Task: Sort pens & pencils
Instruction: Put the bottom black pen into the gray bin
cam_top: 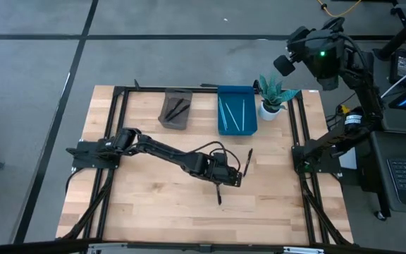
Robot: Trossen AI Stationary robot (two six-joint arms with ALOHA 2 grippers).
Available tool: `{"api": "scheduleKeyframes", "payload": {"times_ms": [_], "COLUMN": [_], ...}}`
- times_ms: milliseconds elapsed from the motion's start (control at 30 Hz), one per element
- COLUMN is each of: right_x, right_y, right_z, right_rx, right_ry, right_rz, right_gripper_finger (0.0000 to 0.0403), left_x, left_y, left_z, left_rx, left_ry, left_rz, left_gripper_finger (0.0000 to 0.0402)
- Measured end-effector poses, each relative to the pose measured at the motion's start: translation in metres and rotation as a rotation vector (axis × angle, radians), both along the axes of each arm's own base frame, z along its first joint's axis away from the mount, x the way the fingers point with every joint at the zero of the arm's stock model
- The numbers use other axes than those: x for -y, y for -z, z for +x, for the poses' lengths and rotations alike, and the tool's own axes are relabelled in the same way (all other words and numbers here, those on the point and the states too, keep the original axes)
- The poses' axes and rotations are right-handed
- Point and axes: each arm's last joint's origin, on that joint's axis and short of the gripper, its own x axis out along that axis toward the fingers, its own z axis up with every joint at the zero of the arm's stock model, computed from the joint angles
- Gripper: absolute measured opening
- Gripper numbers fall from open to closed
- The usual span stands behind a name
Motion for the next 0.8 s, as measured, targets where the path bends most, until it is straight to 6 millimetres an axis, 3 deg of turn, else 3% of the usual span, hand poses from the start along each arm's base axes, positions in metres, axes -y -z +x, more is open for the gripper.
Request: {"api": "scheduleKeyframes", "payload": {"times_ms": [200, 467, 800], "right_x": [0.001, 0.002, 0.002], "right_y": [0.001, -0.002, -0.003], "right_z": [0.002, 0.003, 0.004], "right_rx": [0.042, 0.069, 0.083], "right_ry": [-0.062, -0.068, -0.076], "right_rz": [0.041, 0.034, 0.03], "right_gripper_finger": [0.0078, 0.0078, 0.0078], "left_x": [0.002, 0.004, 0.008], "left_y": [0.007, 0.007, 0.043], "left_z": [-0.013, -0.012, -0.004], "left_rx": [-0.147, -0.127, -0.208], "left_ry": [-0.023, -0.056, -0.035], "left_rz": [-0.044, -0.047, -0.138], "left_gripper_finger": [0.0088, 0.0084, 0.0084]}}
